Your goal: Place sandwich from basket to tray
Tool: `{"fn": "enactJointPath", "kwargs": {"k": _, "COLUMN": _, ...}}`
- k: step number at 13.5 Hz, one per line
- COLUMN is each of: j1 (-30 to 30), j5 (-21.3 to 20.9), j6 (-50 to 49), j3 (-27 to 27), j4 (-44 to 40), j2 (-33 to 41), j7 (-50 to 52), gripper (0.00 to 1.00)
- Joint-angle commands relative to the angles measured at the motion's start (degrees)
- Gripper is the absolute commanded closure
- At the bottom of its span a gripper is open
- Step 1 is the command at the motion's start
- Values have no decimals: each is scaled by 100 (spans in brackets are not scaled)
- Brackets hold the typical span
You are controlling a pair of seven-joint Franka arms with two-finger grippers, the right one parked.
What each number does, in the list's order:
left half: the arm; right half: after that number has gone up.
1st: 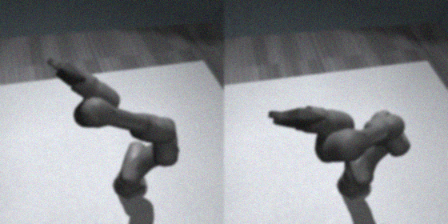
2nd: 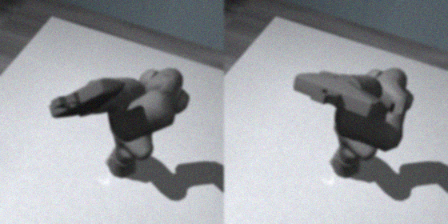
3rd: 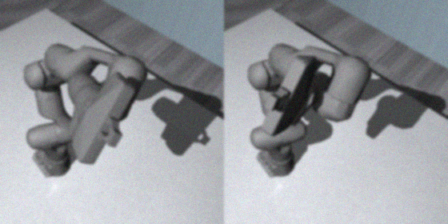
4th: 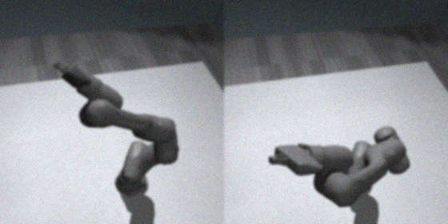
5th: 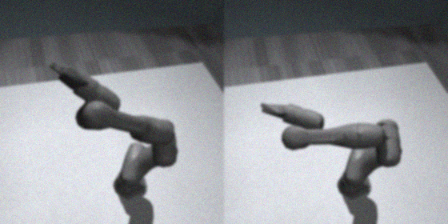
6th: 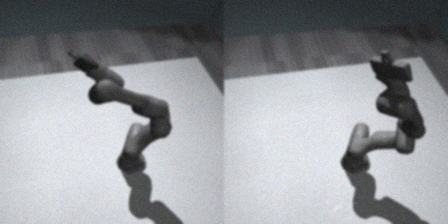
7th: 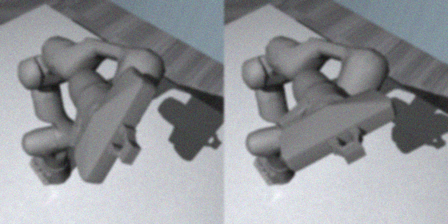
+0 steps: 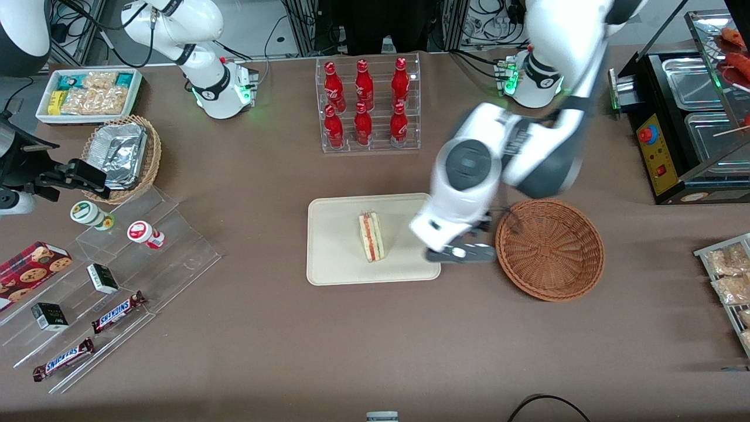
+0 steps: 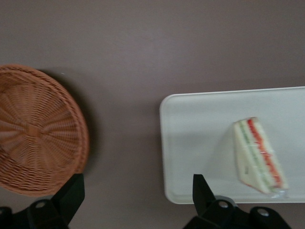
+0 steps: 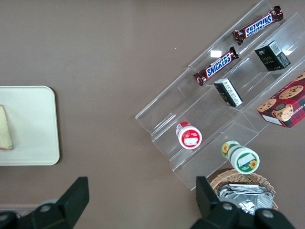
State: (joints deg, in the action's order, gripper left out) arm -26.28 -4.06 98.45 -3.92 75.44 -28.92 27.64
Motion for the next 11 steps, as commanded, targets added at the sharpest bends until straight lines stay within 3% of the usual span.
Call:
{"fn": "enactJointPath", "kwargs": {"k": 1, "j1": 543, "j5": 10, "j6": 34, "j3": -56, "j4": 1041, "j2": 877, "j7": -888, "gripper": 0}}
{"fn": "enactJointPath", "kwargs": {"k": 7, "j1": 1493, "j5": 81, "j6": -448, "j3": -39, "j4": 1359, "j2": 1608, "j7": -2322, "gripper": 0}}
{"fn": "enactJointPath", "kwargs": {"k": 11, "j1": 1968, "j5": 37, "j6": -879, "j3": -39, "j4": 1412, "j2": 2047, "j7": -2737, "gripper": 0}}
